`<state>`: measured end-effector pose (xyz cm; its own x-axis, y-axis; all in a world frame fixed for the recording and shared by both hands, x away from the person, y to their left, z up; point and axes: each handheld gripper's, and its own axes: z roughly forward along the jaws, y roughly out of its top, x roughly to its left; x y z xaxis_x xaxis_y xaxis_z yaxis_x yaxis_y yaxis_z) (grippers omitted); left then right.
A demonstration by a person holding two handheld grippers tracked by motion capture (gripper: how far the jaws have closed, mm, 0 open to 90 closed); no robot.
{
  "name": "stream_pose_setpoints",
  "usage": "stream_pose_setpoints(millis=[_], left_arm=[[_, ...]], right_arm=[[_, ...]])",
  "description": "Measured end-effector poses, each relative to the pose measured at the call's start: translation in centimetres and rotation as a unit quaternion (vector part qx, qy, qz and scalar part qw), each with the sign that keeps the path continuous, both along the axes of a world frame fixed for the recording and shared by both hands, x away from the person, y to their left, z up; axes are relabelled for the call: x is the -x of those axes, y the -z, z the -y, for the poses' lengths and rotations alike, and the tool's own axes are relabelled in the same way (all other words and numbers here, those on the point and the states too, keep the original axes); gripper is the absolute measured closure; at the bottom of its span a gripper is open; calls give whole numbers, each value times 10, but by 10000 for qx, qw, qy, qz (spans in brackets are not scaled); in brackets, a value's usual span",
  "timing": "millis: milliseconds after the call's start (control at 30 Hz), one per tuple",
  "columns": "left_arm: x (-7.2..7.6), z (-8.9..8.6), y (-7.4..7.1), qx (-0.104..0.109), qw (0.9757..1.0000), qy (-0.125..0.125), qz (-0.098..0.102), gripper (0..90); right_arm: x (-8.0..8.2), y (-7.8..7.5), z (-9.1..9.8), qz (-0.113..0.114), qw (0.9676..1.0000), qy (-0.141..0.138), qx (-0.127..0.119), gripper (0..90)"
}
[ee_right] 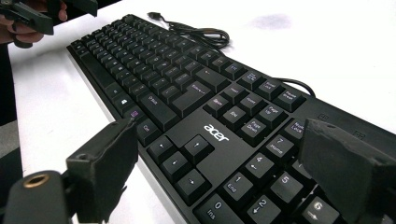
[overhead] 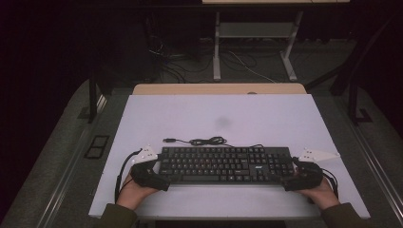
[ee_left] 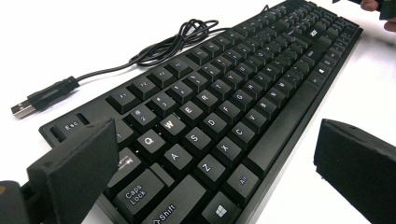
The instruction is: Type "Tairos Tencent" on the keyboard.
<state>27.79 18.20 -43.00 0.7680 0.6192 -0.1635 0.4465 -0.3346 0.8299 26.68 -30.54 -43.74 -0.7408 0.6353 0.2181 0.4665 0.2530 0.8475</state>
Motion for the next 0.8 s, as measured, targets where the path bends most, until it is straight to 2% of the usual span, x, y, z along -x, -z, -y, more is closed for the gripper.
stream_pose_setpoints(millis=[367, 600, 733, 800], left_arm=[[0, 3, -2, 42, 10000, -11, 23, 0], [0, 2, -2, 17, 10000, 15, 57, 0], [0, 4, -2, 84, 9999, 29, 59, 0], [0, 5, -2, 33, 9999, 71, 66, 0]], right_arm=[[-1, -4, -1, -25, 10000, -70, -1, 116], [-4, -8, -9, -4, 9999, -135, -12, 116], [-6, -10, -14, 10, 9998, -173, -44, 116], [-6, -11, -16, 15, 9998, -198, -38, 116]])
